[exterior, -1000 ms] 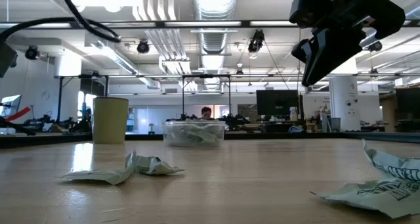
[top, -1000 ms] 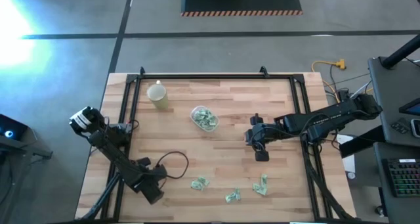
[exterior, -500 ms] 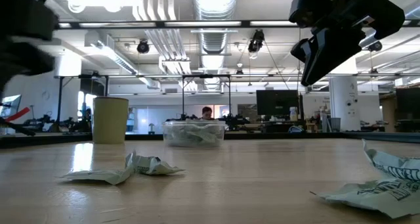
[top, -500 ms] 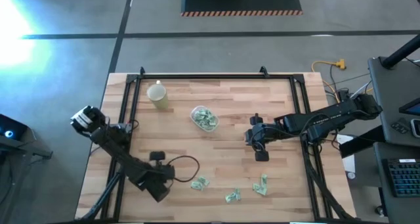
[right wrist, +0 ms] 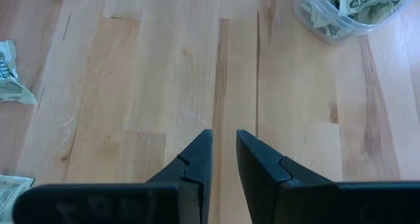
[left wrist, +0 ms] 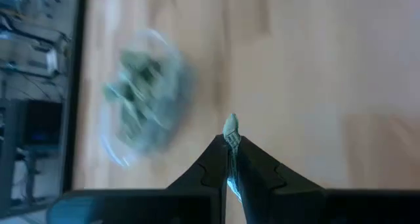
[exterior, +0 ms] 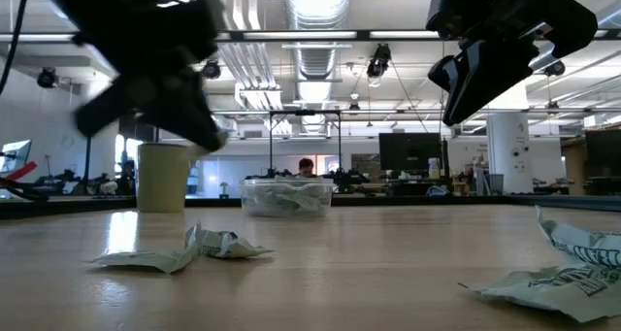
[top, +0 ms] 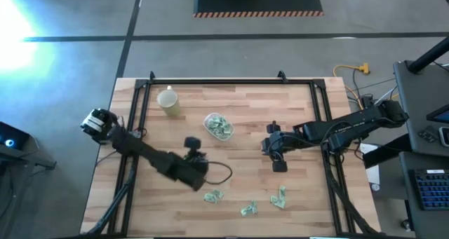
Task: Pick and place Stevia / Truvia into bins
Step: Put the stevia packet into the transparent container
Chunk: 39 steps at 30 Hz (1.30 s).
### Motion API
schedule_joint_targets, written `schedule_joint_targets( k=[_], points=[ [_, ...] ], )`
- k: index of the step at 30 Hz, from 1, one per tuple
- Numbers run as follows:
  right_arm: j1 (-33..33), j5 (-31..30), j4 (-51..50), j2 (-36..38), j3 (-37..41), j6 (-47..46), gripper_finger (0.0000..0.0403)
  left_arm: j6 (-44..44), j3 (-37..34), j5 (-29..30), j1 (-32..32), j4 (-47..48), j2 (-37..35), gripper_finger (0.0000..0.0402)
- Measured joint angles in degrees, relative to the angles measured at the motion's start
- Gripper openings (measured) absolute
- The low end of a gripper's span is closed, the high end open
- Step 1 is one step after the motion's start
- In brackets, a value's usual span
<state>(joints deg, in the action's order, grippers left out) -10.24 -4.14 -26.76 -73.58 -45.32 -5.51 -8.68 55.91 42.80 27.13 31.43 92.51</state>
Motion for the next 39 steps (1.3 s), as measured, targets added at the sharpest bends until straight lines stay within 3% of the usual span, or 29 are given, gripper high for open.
schedule_joint_targets(
  k=[8,16,20,24,39],
  points=[
    [0.0,0.1,0.1,0.0,0.0,0.2,0.0059,16.2,0.0,0.1,-12.8,-13.0,0.0,0.0008],
    [0.0,0.1,0.1,0.0,0.0,0.9,0.0059,20.1,-0.8,-0.8,-24.1,-18.2,-0.1,0.0008],
    [0.0,0.1,0.1,0.0,0.0,1.2,0.0059,20.1,-2.1,-4.0,-28.4,-20.5,-0.1,0.0008],
    [0.0,0.1,0.1,0.0,0.0,1.4,0.0059,20.0,-2.5,-9.3,-30.8,-21.3,-0.1,0.0008],
    [0.0,0.1,0.5,0.0,0.0,1.6,0.0059,21.6,-2.6,-15.2,-32.1,-25.9,0.1,0.0009]
  ],
)
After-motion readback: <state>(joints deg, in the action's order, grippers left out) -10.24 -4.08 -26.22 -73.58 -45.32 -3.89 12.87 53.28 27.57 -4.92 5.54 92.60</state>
